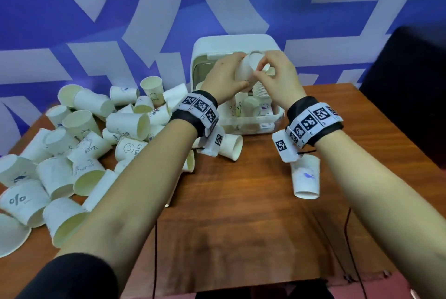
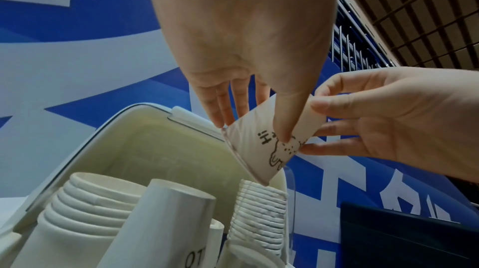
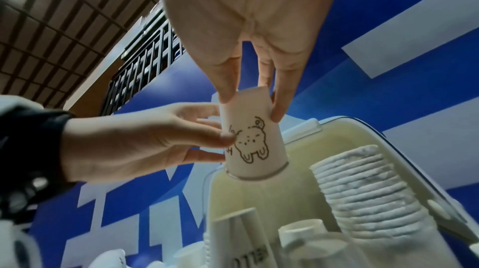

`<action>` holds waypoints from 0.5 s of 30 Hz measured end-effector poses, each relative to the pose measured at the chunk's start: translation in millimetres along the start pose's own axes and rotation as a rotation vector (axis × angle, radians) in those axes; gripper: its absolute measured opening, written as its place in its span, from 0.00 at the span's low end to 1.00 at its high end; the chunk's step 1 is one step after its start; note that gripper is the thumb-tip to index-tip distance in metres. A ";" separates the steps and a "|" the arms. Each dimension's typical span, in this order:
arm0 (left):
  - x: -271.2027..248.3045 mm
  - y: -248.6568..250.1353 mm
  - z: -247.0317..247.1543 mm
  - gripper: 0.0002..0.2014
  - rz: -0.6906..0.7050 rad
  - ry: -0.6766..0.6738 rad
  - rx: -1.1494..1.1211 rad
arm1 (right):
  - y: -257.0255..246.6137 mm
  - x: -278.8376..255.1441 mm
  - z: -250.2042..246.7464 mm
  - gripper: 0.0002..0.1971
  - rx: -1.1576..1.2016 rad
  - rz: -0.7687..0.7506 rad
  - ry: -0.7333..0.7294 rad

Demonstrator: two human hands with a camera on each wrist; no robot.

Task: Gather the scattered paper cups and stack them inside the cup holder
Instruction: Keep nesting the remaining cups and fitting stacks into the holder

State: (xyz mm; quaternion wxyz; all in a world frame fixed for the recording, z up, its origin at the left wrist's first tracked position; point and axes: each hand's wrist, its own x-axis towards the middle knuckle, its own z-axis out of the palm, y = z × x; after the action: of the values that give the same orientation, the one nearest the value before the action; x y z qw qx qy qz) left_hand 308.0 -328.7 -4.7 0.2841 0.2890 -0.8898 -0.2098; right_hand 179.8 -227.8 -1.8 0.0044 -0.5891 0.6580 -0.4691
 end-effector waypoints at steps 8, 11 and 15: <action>26.4 -28.3 20.5 0.26 -0.038 -0.031 -0.013 | 47.7 17.1 20.4 0.03 0.028 -0.013 -0.059; 29.2 -36.6 24.0 0.24 -0.030 -0.041 0.009 | 63.2 18.4 27.2 0.03 0.049 -0.012 -0.056; 31.3 -44.6 25.8 0.24 -0.014 -0.057 0.067 | 76.1 18.7 35.5 0.04 0.039 -0.059 0.003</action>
State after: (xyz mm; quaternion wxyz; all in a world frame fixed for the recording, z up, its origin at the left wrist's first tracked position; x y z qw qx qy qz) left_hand 288.4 -376.3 -36.0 0.2474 0.2985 -0.9020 -0.1901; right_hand 135.2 -274.4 -58.8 0.0009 -0.6075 0.6309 -0.4826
